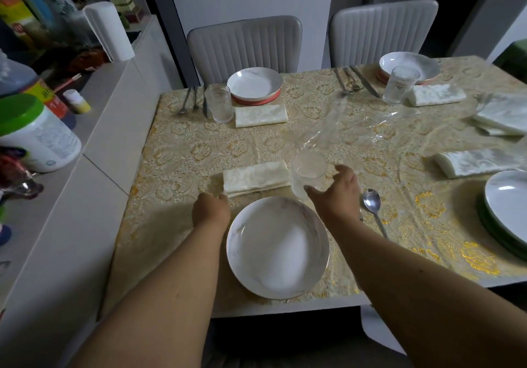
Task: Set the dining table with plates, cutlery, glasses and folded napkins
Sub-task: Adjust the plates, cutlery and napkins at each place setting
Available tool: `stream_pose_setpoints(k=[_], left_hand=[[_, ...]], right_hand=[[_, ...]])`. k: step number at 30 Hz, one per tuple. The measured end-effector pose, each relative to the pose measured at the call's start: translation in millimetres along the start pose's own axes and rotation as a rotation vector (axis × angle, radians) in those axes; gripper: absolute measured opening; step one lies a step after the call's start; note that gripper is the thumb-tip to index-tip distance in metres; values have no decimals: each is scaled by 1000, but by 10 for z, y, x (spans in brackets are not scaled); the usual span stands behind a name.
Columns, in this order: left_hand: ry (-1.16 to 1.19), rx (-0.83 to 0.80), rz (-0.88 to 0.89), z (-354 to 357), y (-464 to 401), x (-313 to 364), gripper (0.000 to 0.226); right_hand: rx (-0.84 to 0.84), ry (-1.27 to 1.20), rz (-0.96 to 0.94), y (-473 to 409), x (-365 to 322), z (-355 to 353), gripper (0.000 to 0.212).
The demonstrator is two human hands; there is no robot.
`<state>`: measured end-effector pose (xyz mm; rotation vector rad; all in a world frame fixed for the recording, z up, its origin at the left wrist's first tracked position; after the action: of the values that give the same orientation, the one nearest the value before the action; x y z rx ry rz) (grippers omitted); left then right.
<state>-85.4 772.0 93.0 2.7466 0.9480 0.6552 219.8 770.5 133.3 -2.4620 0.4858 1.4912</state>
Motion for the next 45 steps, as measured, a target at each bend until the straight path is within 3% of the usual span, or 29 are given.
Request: stream_pose_setpoints(k=[4,7,13,22,45], left_hand=[[38,-53,-55,126,-283,197,60],[55,-92,-102,270,-412,264,66],[-114,-117,-46,391,-510,398,46],[-172,-176,125,353,-473,396,47],[-167,-159,123,380,-380,337,48]], right_hand=[[-111,-33,-12,-222,85,160,104],[-177,-70,-33,-305,146,260,109],[-205,-93,-87,-372,162,301,99],[-170,-99,-90,-440,157,270,87],[-228,-90,-101,-459,136,239,85]])
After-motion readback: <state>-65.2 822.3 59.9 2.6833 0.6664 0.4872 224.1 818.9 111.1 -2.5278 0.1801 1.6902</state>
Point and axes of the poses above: each hand's wrist, its own y-axis away from the middle knuckle, its own z-axis out of the palm, x = y × z, the point moved 8 cm from there along -y, towards the middle knuckle, and after that the axes turned 14 degrees about -y, right-handed, at the moved point
